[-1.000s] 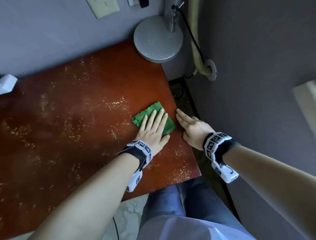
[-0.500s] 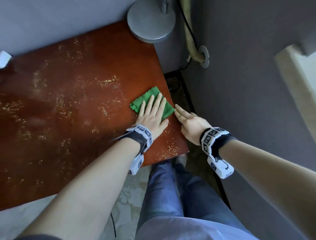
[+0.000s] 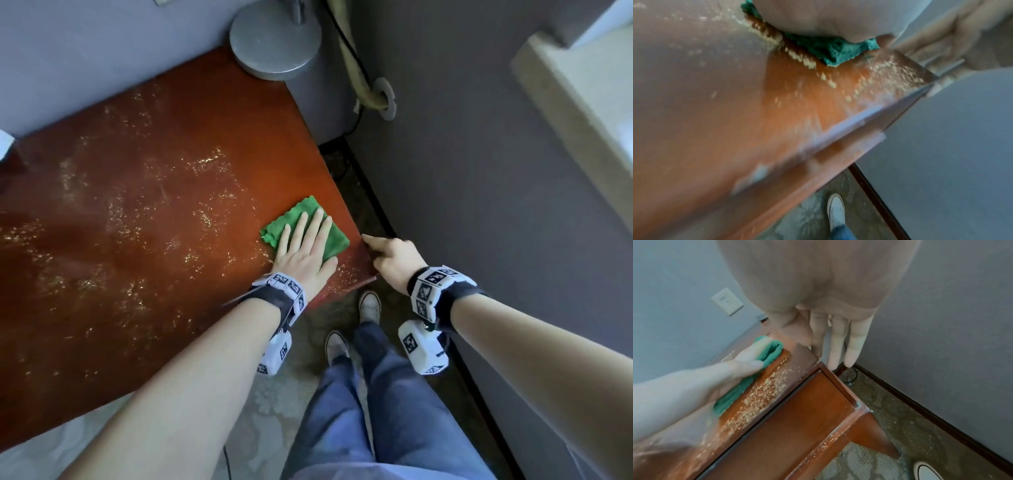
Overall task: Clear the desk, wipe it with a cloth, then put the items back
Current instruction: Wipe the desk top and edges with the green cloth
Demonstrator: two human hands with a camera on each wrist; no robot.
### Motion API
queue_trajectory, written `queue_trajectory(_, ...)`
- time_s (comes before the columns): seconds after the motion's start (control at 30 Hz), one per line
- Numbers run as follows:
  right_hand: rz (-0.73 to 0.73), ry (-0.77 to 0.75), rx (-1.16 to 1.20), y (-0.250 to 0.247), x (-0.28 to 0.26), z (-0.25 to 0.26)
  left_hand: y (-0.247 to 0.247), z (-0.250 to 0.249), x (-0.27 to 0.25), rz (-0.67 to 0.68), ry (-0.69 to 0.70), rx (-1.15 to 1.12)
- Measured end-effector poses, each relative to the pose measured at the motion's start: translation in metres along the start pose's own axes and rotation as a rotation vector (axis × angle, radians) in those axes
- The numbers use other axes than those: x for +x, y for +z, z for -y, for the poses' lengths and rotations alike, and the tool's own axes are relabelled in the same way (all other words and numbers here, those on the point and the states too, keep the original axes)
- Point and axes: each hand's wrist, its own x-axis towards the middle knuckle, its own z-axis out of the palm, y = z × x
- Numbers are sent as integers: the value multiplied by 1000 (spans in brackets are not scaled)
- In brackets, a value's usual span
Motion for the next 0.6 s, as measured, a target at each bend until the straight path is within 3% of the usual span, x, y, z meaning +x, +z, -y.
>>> queue_trajectory(0.27,-126,155,406,14,-23,-2,-4,-26,21,-99,-150,-87)
queue_trajectory(0.43,-114,211,630,16,-37,-12,11,-59,-11,-128,-18,-38)
queue_trajectory(0.6,-102,207,565,12,-45,-10,23,-56,-49,-89,68,4)
